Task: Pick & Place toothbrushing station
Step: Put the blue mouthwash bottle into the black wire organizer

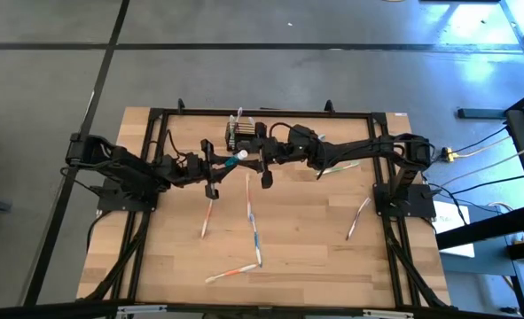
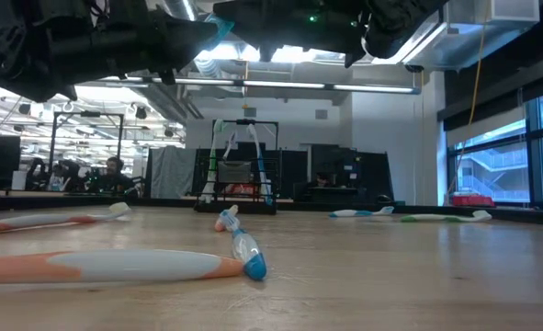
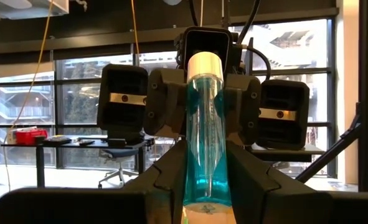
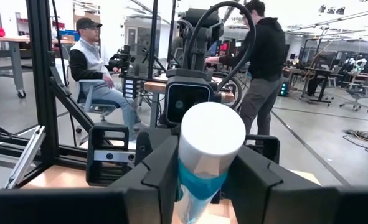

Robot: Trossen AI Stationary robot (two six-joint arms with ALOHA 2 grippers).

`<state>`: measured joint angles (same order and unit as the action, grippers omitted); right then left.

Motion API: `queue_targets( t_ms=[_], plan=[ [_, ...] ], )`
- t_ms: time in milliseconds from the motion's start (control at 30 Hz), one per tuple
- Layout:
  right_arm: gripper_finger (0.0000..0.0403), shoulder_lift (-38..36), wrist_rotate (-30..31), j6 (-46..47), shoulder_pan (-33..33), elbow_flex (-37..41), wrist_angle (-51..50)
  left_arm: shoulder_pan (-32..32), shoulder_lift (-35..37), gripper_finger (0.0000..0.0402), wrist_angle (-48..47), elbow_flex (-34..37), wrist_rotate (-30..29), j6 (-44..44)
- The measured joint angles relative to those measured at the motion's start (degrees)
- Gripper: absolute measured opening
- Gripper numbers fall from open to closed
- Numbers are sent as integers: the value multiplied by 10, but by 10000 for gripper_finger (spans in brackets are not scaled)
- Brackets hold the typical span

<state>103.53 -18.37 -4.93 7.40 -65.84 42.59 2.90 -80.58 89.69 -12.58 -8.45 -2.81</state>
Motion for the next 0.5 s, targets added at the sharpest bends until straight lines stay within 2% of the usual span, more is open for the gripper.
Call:
queue_targets(
  t_ms=[500],
  plan=[
    [123, -32, -4, 2, 0, 0, -37, 0, 1, 88, 2, -1, 0, 0]
  ],
)
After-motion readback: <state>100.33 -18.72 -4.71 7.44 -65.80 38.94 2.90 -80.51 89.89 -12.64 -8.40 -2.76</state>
